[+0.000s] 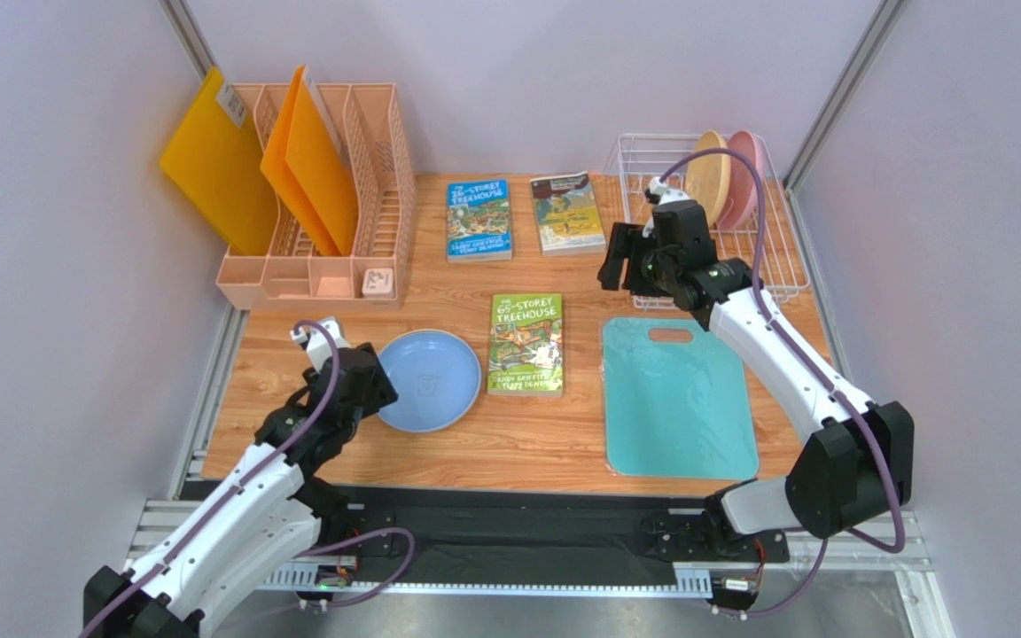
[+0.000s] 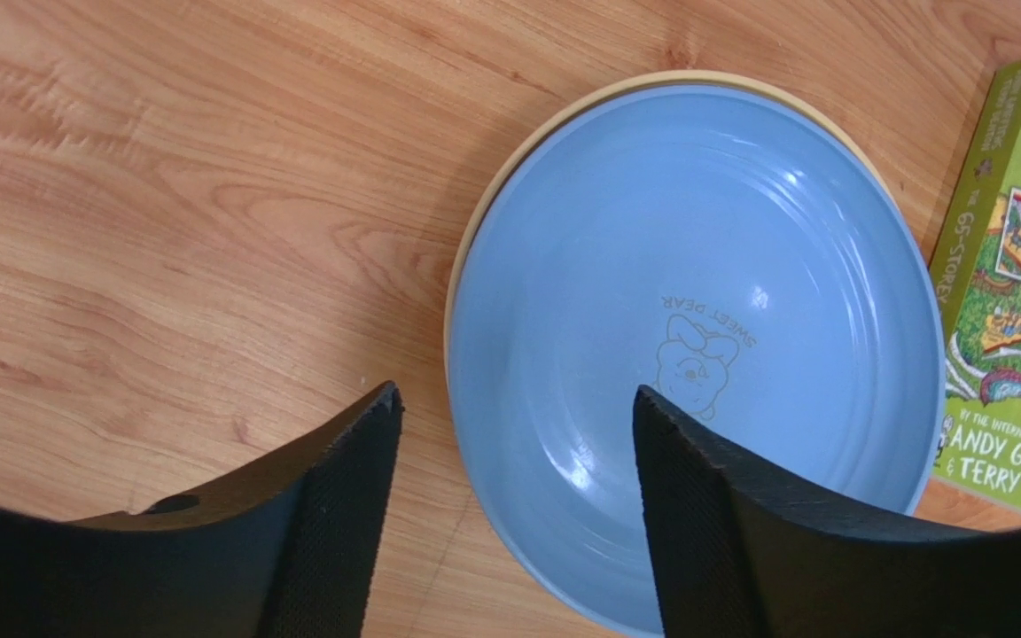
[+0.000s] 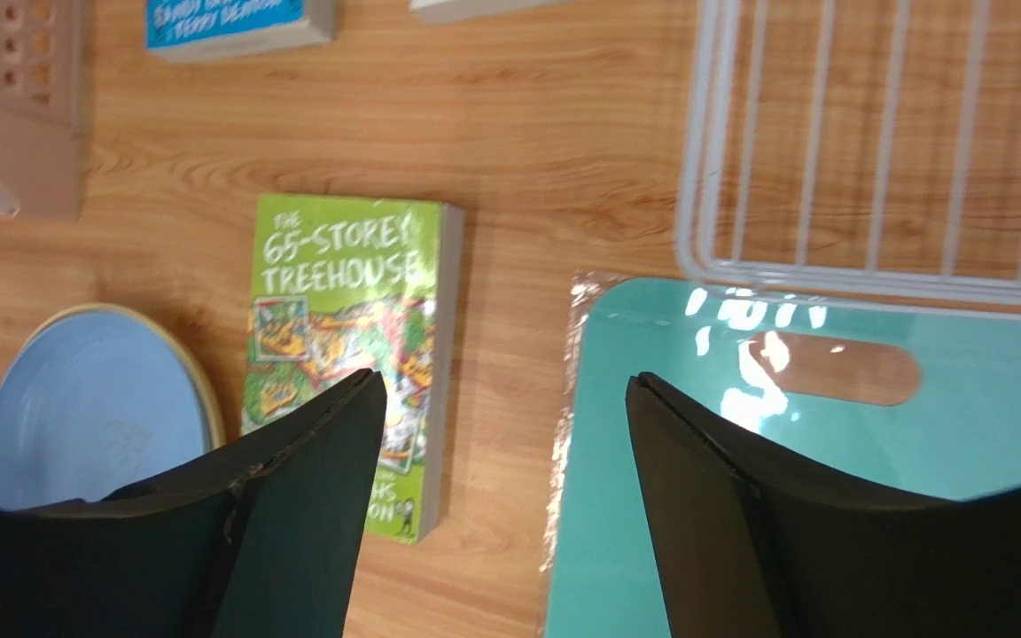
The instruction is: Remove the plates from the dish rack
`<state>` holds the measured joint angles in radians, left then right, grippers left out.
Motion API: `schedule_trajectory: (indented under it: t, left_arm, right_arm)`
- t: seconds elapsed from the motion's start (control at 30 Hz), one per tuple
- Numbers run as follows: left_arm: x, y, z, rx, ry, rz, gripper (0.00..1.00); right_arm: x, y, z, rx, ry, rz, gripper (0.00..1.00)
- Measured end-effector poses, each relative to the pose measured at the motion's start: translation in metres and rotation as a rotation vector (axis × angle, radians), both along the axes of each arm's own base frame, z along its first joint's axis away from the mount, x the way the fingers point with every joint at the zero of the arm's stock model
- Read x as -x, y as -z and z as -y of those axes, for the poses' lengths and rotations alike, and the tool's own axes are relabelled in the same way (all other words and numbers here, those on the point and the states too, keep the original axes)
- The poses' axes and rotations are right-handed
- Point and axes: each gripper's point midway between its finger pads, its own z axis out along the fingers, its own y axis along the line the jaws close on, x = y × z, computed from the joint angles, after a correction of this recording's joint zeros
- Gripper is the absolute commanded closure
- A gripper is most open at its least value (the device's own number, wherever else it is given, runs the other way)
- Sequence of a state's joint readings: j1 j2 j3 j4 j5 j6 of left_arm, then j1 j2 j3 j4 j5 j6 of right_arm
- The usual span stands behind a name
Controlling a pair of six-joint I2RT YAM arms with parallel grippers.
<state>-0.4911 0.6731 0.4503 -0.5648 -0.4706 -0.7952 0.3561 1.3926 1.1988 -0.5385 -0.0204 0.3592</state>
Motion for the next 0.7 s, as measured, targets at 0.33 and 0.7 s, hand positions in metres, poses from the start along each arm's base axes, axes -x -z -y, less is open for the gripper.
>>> schedule_trajectory:
  t: [0.33,0.7]
  left_arm:
    - [-0.017,-0.021,0.037,0.059,0.208,0.091,0.00]
    - [-0.055,-0.076,0.122,0.166,0.618,0.235,0.01]
  right_arm:
    - [-0.077,-0.037,0.106,0.314,0.372,0.152,0.22]
    - [-0.184,-0.010,0.173,0.581,0.520,0.132,0.24]
